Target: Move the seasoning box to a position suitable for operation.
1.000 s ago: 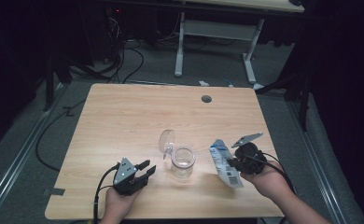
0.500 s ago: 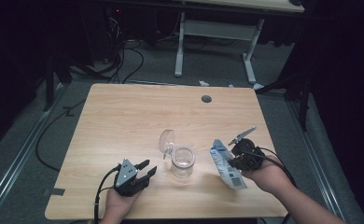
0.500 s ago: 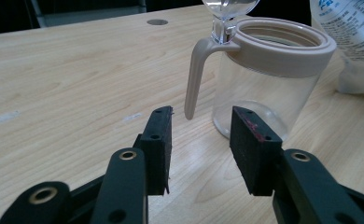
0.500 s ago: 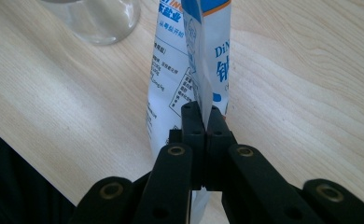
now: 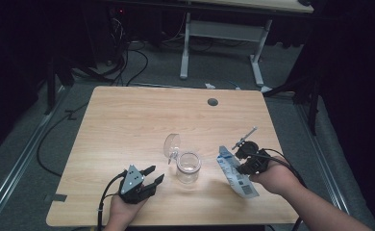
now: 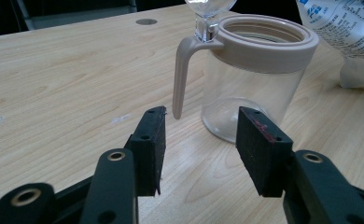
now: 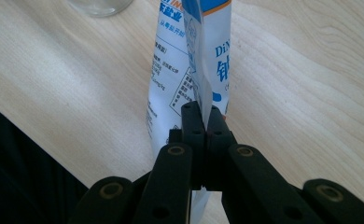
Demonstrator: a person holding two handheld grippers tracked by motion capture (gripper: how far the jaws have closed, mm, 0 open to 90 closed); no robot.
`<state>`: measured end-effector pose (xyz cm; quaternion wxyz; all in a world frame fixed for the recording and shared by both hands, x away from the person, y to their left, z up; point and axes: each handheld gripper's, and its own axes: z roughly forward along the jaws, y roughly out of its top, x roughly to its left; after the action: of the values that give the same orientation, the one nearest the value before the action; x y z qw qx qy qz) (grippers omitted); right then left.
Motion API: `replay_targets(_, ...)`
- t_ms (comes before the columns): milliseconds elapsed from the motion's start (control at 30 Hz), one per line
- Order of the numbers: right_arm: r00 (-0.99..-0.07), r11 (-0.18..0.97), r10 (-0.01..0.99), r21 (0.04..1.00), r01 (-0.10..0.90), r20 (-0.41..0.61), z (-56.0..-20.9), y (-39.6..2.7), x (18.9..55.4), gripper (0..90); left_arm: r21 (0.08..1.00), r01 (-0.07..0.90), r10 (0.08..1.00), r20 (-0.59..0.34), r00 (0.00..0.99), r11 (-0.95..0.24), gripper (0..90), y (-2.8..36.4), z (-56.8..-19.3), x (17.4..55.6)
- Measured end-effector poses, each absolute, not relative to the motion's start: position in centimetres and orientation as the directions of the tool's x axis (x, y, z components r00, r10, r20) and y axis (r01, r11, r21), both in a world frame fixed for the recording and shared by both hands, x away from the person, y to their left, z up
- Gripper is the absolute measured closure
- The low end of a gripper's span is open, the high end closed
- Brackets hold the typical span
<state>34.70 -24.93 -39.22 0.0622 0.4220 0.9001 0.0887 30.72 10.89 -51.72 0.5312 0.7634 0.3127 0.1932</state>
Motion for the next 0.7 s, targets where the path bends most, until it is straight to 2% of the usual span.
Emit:
replay_targets(367,-0.625,0.622,0.780,0.135,0.771,-0.026,-39.1,-24.5,34.8,90.0,0.935,0.266,0.696,-0.030,0.717,-0.234,55.8,10.6,-52.1,30.6)
replay_targets(567,-0.631,0.629,0.775,0.133,0.766,-0.031,-39.1,-24.5,34.7,90.0,0.938,0.243,0.685,-0.008,0.729,-0.248,55.3,10.1,-52.2,30.2)
replay_targets(700,-0.635,0.631,0.772,0.144,0.762,-0.022,-38.9,-24.6,34.3,90.0,0.934,0.257,0.661,-0.031,0.750,-0.247,53.0,9.4,-52.0,29.8)
